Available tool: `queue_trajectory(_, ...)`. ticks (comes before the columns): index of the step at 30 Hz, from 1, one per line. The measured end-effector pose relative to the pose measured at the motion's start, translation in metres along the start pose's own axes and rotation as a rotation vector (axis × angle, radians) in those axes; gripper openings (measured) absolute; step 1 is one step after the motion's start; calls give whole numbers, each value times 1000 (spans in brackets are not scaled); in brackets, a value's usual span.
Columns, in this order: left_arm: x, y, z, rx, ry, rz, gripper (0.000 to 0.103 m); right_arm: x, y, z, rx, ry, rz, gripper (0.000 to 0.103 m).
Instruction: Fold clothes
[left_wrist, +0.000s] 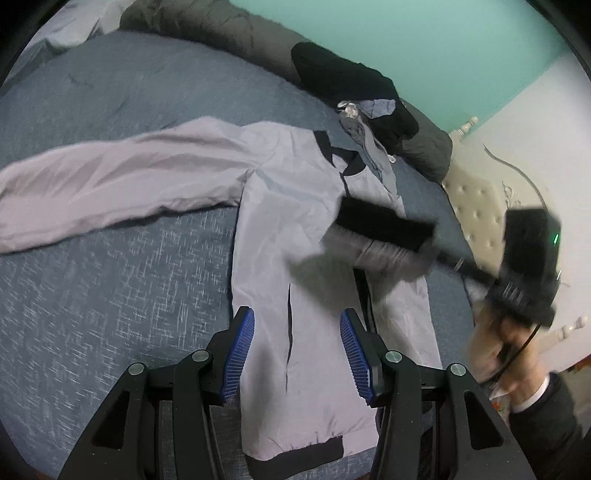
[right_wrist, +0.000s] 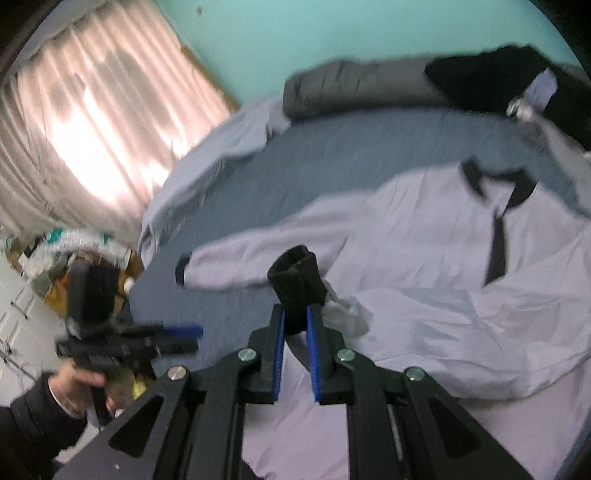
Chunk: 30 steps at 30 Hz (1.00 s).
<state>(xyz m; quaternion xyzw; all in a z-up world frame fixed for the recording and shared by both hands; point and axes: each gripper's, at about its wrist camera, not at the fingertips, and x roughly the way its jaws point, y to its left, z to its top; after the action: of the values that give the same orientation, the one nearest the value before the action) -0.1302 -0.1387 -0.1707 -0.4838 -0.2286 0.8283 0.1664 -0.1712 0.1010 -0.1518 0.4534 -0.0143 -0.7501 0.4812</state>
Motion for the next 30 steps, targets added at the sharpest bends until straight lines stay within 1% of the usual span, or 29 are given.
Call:
queue_trajectory(4,15,7,-1,-19,18,8,53,24,-1,-24,8,44,31,11)
queue_trajectory(8,27,8,-1,-17,32,20,53,45,-7,-43,21,113,1,14)
queue_trajectory(11,31,7,1,-4,32,34,53,47,-13,-52,51,132,9,16)
queue_trajectory(13,35,5,4,0,32,37,53,40,-18,-58,86,127,29,26)
queue_trajectory(14,37,5,5,1,33,39,53,36,-21,-61,105,124,40,37)
queue_trajectory(15,39,4,6,3,34,39,53,33,-22,-63,115,118,46,39)
queue_trajectory(19,54,0,10,19,50,49,53,10,-31,-71,139,94,37,39)
queue_trajectory(22,73,-2,8,46,93,48,53,-12,-47,-77,154,81,-27,39)
queue_trajectory(26,103,-6,2,112,153,62,53,-44,-81,-91,217,59,-81,39)
queue_trajectory(30,118,-10,-8,151,179,74,53,-72,-110,-106,276,34,-107,39)
